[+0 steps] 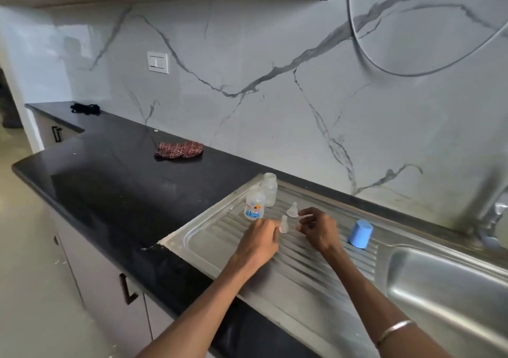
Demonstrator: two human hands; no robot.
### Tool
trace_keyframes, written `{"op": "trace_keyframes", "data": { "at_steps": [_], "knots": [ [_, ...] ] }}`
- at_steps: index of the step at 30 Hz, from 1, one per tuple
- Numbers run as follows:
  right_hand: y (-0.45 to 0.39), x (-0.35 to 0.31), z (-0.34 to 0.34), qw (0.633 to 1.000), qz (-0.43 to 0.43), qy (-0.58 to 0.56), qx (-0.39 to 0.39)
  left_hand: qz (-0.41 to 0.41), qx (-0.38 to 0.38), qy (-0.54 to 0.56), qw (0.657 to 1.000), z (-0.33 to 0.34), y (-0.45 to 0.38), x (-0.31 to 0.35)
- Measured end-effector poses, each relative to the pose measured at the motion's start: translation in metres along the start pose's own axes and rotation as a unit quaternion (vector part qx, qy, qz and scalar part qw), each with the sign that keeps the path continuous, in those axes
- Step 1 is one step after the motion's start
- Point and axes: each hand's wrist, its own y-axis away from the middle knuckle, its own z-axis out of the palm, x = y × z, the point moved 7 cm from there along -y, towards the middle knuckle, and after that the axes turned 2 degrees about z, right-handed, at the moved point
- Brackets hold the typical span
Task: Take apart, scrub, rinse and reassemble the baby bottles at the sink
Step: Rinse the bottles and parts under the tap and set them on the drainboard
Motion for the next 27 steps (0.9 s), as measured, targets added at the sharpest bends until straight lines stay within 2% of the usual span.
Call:
{"op": "trace_keyframes", "data": {
  "at_steps": [6,11,15,18,23,27],
  "knots": [
    [0.038,0.036,-0.097,0.999,-0.005,0.049,0.001,0.057,-0.038,0.038,0.997,0.045,-0.002,0.073],
    [0.084,0.105,-0.181,0.994,0.073,0.071,-0.04,0.117,-0.09,0.086,0.985,0.105,0.002,0.164],
    [0.121,0.166,-0.221,0.984,0.147,0.084,-0.06,0.147,-0.134,0.098,0.975,0.159,0.008,0.221],
    [0.147,0.214,-0.251,0.965,0.205,0.146,-0.079,0.165,-0.173,0.095,0.966,0.205,0.017,0.267],
    [0.17,0.281,-0.247,0.901,0.259,0.261,-0.23,0.146,-0.244,0.105,0.953,0.264,0.02,0.311],
    [0.179,0.319,-0.243,0.86,0.301,0.308,-0.275,0.134,-0.289,0.108,0.942,0.295,0.021,0.33]
  ]
}}
